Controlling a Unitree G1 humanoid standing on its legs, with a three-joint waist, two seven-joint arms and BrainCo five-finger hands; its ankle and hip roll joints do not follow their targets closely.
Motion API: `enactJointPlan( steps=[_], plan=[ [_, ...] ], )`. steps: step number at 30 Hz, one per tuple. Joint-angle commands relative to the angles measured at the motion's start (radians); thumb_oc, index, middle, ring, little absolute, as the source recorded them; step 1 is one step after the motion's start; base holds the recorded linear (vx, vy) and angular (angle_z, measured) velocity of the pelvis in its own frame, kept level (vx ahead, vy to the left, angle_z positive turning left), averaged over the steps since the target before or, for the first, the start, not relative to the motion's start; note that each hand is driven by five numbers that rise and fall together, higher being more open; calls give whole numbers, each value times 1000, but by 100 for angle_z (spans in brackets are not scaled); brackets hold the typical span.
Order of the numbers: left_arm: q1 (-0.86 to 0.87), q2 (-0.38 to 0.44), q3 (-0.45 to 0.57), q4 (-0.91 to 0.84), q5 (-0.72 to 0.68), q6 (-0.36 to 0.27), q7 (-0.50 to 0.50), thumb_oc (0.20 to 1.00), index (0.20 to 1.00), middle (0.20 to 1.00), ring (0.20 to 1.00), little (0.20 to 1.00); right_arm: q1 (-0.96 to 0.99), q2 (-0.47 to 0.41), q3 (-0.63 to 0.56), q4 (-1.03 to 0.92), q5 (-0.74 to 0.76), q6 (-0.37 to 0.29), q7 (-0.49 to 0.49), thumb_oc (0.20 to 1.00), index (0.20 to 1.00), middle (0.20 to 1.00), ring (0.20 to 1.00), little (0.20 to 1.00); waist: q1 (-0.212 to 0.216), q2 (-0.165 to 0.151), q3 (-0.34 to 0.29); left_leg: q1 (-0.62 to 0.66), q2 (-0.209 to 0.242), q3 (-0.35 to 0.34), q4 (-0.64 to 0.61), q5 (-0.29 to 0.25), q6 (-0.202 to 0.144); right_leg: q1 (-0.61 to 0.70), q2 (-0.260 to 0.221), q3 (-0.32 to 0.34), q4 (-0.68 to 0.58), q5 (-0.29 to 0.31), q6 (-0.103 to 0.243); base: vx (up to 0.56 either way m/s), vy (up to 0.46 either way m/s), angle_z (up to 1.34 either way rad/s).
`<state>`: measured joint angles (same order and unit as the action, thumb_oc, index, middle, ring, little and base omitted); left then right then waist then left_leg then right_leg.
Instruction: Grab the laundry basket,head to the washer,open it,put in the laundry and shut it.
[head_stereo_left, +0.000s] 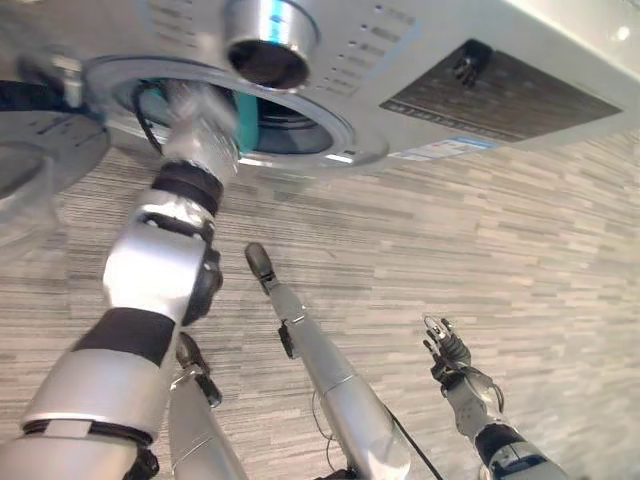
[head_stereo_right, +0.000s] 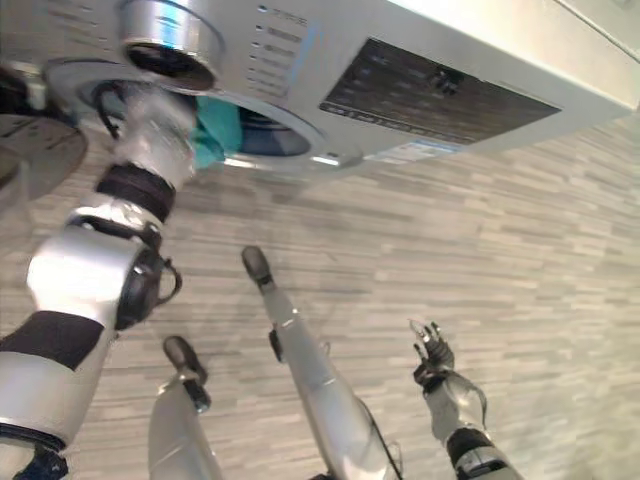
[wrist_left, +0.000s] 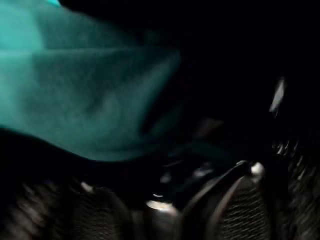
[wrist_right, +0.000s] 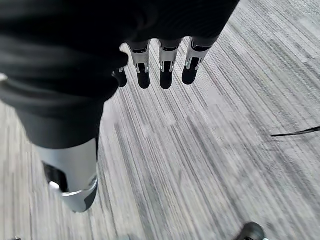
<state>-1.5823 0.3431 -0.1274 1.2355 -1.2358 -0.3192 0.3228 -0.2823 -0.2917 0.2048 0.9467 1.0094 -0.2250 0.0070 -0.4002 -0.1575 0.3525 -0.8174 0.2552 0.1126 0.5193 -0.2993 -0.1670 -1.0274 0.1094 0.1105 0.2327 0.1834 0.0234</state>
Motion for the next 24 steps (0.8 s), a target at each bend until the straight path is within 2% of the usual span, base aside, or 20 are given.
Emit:
enactJointPlan(
  steps=[1, 2, 3, 4, 5, 7, 8, 9, 10, 11, 12, 13, 14, 15, 17, 19, 21, 22, 24],
  plan=[
    [-249, 36, -45, -339, -252, -213, -158, 200, 200, 200, 200, 200, 62, -70, -41, -36, 56, -32, 20, 1000, 1000, 1000, 1000, 1000, -18, 73, -40, 186, 13, -14, -90, -52, 84, -47, 15, -64, 123, -211, 90, 55, -29, -14],
    [-164, -43, -92, -549, -248, -277, -157, 200, 200, 200, 200, 200, 122, -82, -48, -83, 41, -23, 25, 1000, 1000, 1000, 1000, 1000, -11, 84, -28, 206, 14, -11, -123, -31, 81, -46, 15, -66, 118, -214, 89, 32, -32, -9],
    [-148, -50, -95, -568, -239, -283, -146, 200, 200, 200, 200, 200, 131, -81, -50, -87, 40, -22, 24, 1000, 1000, 1000, 1000, 1000, -9, 83, -31, 208, 14, -12, -126, -29, 81, -44, 15, -67, 118, -214, 89, 18, -46, -8],
    [-96, -92, -120, -634, -227, -284, -140, 504, 504, 504, 504, 504, 162, -83, -55, -115, 42, -13, 27, 1000, 1000, 1000, 1000, 1000, -8, 86, -27, 224, 14, -11, -146, -16, 78, -42, 16, -69, 115, -215, 87, 0, 0, 0],
    [-28, -151, -160, -700, -201, -268, -128, 1000, 1000, 1000, 1000, 1000, 177, -82, -60, -134, 54, -6, 31, 1000, 1000, 1000, 1000, 1000, -3, 95, -18, 243, 12, -15, -166, 3, 72, -35, 15, -70, 107, -218, 83, 4, -19, 3],
    [17, -172, -177, -726, -153, -253, -101, 1000, 1000, 1000, 1000, 1000, 188, -82, -56, -148, 53, -2, 33, 1000, 1000, 1000, 1000, 1000, 4, 94, -17, 257, 7, -16, -181, 12, 69, -26, 13, -69, 103, -216, 82, -1, -9, 9],
    [41, -156, -199, -663, -50, -196, -55, 1000, 1000, 1000, 1000, 1000, 183, -87, -56, -153, 51, 0, 34, 1000, 1000, 1000, 1000, 1000, 14, 98, -17, 265, 1, -25, -194, 27, 65, -12, 7, -68, 90, -212, 80, -5, -5, 3],
    [39, -157, -199, -665, -42, -193, -48, 1000, 1000, 1000, 1000, 1000, 181, -87, -56, -152, 51, 0, 34, 1000, 1000, 1000, 1000, 1000, 13, 97, -15, 267, 1, -25, -197, 29, 65, -10, 6, -69, 89, -211, 80, 0, 0, 0],
    [40, -94, -246, -540, 164, -63, -27, 1000, 1000, 1000, 1000, 1000, 172, -95, -59, -149, 42, 0, 40, 1000, 1000, 1000, 1000, 1000, 31, 107, -14, 271, -9, -35, -213, 55, 58, 7, -5, -70, 72, -205, 79, 0, 0, 0],
    [35, -94, -245, -537, 168, -60, -26, 1000, 1000, 1000, 1000, 1000, 170, -95, -59, -148, 42, 0, 40, 1000, 1000, 1000, 1000, 1000, 30, 106, -11, 272, -9, -36, -215, 56, 58, 9, -6, -71, 71, -205, 79, -48, -38, 5],
    [-11, -28, -341, -352, 410, 53, -48, 1000, 1000, 1000, 1000, 1000, 155, -116, -61, -140, 45, 0, 53, 1000, 1000, 1000, 1000, 1000, 42, 113, -6, 273, -19, -47, -232, 76, 54, 23, -19, -74, 54, -194, 79, -30, -22, 6],
    [-17, -29, -342, -346, 411, 52, -50, 1000, 1000, 1000, 1000, 1000, 152, -115, -62, -139, 45, 0, 53, 1000, 1000, 1000, 1000, 1000, 41, 112, -3, 274, -20, -47, -233, 77, 54, 25, -20, -74, 54, -194, 79, -65, -14, 15],
    [-81, 16, -489, -228, 692, 128, -98, 1000, 1000, 1000, 1000, 1000, 135, -131, -61, -127, 44, 5, 71, 1000, 1000, 1000, 1000, 1000, 45, 112, 5, 279, -29, -48, -244, 92, 51, 36, -29, -81, 42, -182, 81, -38, 6, 18],
    [-83, 15, -490, -227, 693, 127, -98, 1000, 1000, 1000, 1000, 1000, 134, -130, -61, -126, 45, 5, 71, 1000, 1000, 1000, 1000, 1000, 46, 111, 6, 280, -29, -48, -245, 92, 51, 37, -29, -81, 42, -183, 81, -52, 12, 40],
    [-105, 7, -592, -146, 912, 187, -142, 1000, 1000, 1000, 1000, 1000, 117, -139, -47, -99, 36, 15, 83, 1000, 1000, 1000, 1000, 1000, 51, 109, 14, 286, -34, -54, -251, 109, 51, 49, -35, -84, 34, -176, 82, -35, 2, 41],
    [-112, 8, -682, -142, 1086, 219, -162, 1000, 1000, 1000, 1000, 1000, 109, -145, -43, -73, 33, 28, 93, 1000, 1000, 1000, 1000, 1000, 53, 110, 17, 291, -39, -58, -257, 115, 51, 58, -41, -86, 26, -173, 83, -26, 13, 25],
    [-88, 6, -749, -188, 1232, 250, -196, 1000, 1000, 1000, 1000, 1000, 109, -144, -38, -35, 30, 43, 101, 1000, 1000, 1000, 1000, 1000, 59, 113, 20, 291, -42, -59, -256, 115, 52, 64, -42, -88, 24, -173, 84, -17, 29, 16],
    [-88, 7, -749, -189, 1233, 251, -196, 1000, 1000, 1000, 1000, 1000, 109, -144, -38, -35, 30, 43, 101, 1000, 1000, 1000, 1000, 1000, 59, 112, 20, 291, -42, -59, -256, 115, 52, 64, -42, -88, 24, -173, 84, -9, 19, 6],
    [-2, -6, -765, -330, 1342, 279, -230, 1000, 1000, 1000, 1000, 1000, 109, -136, -38, 23, 28, 75, 110, 1000, 1000, 1000, 1000, 1000, 75, 115, 19, 285, -48, -71, -250, 117, 55, 76, -50, -91, 16, -175, 84, 0, 0, 0]
  ],
)
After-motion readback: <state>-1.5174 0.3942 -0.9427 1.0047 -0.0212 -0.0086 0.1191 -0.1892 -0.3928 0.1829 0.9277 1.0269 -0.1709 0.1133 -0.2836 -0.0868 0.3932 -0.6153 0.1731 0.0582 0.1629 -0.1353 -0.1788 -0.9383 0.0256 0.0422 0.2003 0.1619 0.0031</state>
